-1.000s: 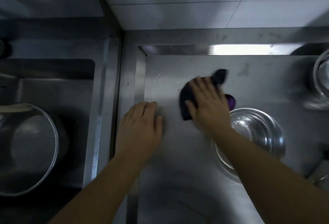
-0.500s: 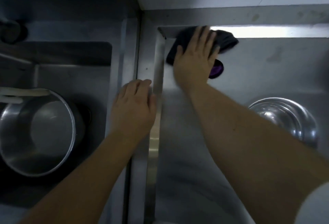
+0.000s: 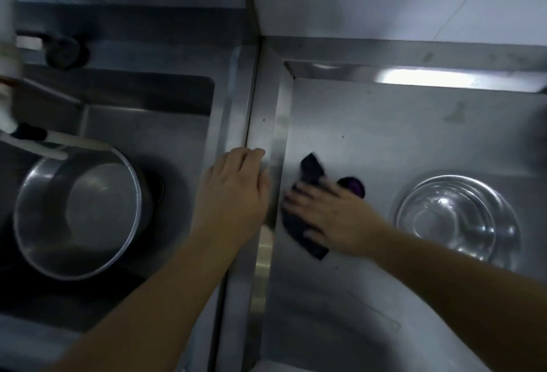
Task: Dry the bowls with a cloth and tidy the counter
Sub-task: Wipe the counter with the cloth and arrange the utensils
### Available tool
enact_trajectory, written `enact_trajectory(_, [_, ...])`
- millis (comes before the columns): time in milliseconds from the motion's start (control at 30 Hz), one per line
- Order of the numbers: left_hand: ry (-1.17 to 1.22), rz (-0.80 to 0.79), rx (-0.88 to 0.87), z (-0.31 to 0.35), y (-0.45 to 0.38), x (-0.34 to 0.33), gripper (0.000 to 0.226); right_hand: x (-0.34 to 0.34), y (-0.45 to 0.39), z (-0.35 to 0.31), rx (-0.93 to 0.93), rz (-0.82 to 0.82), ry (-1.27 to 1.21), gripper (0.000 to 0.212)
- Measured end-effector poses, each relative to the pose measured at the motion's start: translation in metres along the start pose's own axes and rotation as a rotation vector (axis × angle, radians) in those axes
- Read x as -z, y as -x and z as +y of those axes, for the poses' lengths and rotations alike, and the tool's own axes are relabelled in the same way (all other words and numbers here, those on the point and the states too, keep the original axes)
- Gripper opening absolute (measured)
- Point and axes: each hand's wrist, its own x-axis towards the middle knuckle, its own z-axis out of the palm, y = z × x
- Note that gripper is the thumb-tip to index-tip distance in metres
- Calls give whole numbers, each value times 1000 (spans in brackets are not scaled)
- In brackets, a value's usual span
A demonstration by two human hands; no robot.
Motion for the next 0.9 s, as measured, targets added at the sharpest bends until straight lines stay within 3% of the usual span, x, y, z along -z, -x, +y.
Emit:
enact_trajectory(167, [17,-14,-1,-10,27,-1,39,44,-69,77,-646,182,-121,67])
enact_trajectory(300, [28,-9,22,-22,48,-4,40,48,-101,85,-901,196,-238,72])
enact_trajectory(433, [27,-8,27,-29,63,-6,38,30,-84,20,-760,220,-220,70])
enact_trajectory(567, [18,-33,2,-29,77,-5,38,1,-34,-63,-555,124,-209,69])
enact_trajectory(900, [-26,-100,-134,-17,126,-3,40,-46,71,-214,-421,-49,-296,65])
